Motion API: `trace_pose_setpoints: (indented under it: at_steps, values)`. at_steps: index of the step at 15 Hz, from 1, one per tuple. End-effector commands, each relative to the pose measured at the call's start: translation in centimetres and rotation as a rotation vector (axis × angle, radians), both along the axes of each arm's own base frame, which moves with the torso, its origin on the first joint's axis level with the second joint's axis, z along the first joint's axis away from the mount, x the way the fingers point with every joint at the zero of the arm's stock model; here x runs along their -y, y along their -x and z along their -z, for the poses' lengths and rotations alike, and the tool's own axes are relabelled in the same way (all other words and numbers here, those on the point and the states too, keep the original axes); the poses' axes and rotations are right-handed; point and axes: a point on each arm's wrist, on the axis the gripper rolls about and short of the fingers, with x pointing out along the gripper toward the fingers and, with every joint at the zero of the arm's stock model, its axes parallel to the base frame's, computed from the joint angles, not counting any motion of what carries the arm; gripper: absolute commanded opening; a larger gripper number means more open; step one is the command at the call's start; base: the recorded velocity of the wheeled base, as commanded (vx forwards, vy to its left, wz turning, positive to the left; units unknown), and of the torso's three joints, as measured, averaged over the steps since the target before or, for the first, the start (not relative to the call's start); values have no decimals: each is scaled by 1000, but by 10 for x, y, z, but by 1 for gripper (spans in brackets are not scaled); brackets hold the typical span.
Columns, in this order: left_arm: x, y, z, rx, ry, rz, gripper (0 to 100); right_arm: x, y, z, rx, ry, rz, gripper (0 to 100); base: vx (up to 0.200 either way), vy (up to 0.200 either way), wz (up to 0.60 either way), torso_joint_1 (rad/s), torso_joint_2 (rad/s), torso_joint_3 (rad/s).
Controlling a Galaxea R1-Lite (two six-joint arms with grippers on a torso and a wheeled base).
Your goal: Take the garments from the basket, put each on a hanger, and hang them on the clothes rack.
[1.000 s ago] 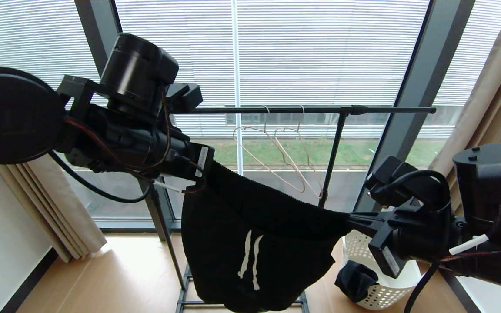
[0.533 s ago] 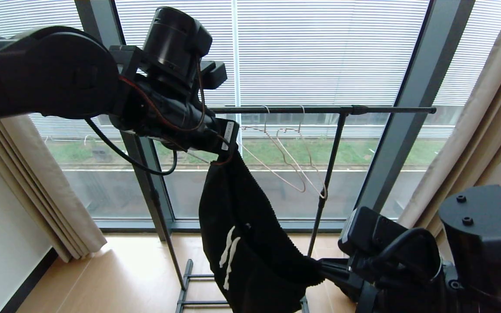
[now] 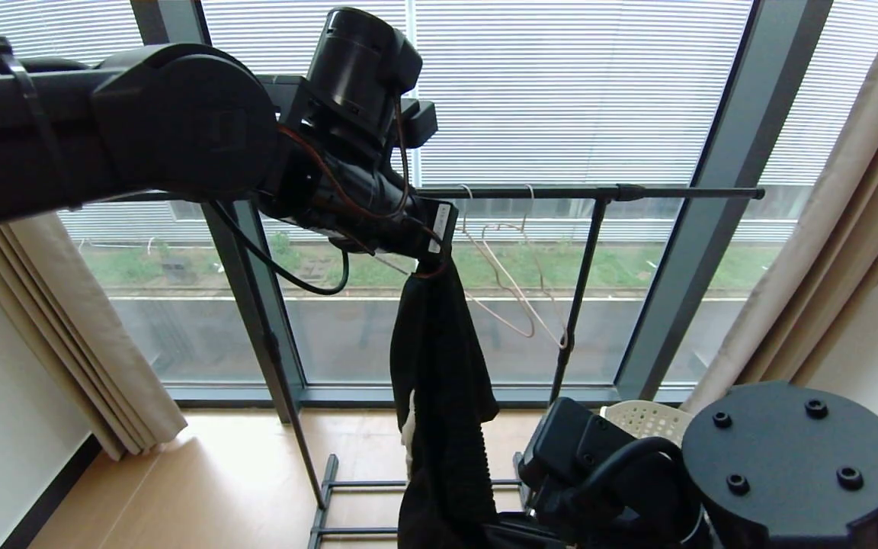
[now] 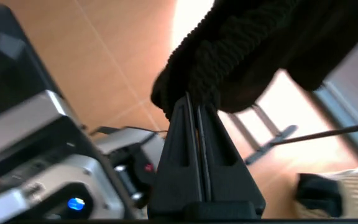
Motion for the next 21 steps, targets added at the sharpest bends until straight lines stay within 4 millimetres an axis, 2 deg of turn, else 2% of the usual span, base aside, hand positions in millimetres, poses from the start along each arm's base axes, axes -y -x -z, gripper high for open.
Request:
trace_pose_setpoints:
  at_steps: [1, 3, 5, 7, 10, 13, 16, 18, 19, 21]
  values:
    - [3, -3, 5, -9, -7, 0, 0, -14, 0, 2, -26, -8, -3, 0, 0, 0, 0, 0, 0, 0]
    - [4, -3, 5, -9, -7, 1, 0, -20, 2, 6, -49, -14, -2, 0, 0, 0, 0, 0, 0, 0]
    - [7, -1, 6, -10, -8, 11, 0, -33, -2, 7, -58, -121, 31, 0, 0, 0, 0, 0, 0, 0]
    - [7, -1, 6, -12, -9, 12, 0, -36, -2, 3, -71, -177, 47, 0, 0, 0, 0, 0, 0, 0]
    - [7, -1, 6, -12, -9, 12, 0, -35, -2, 5, -73, -174, 52, 0, 0, 0, 0, 0, 0, 0]
    - [5, 1, 6, -27, -22, 9, 0, -27, -3, 11, -39, -90, 35, 0, 0, 0, 0, 0, 0, 0]
    - [0, 5, 2, -29, -26, 2, 0, -11, -17, 17, -7, 48, 52, 0, 0, 0, 0, 0, 0, 0]
    - [-11, 9, -4, -45, -38, -13, 0, 1, -32, 23, 26, 150, 96, 0, 0, 0, 0, 0, 0, 0]
    - [-14, 9, -5, -51, -44, -19, 0, 2, -36, 25, 35, 168, 115, 0, 0, 0, 0, 0, 0, 0]
    - [-25, 16, -11, -62, -75, -19, 0, 4, -59, 33, 51, 216, 223, 0, 0, 0, 0, 0, 0, 0]
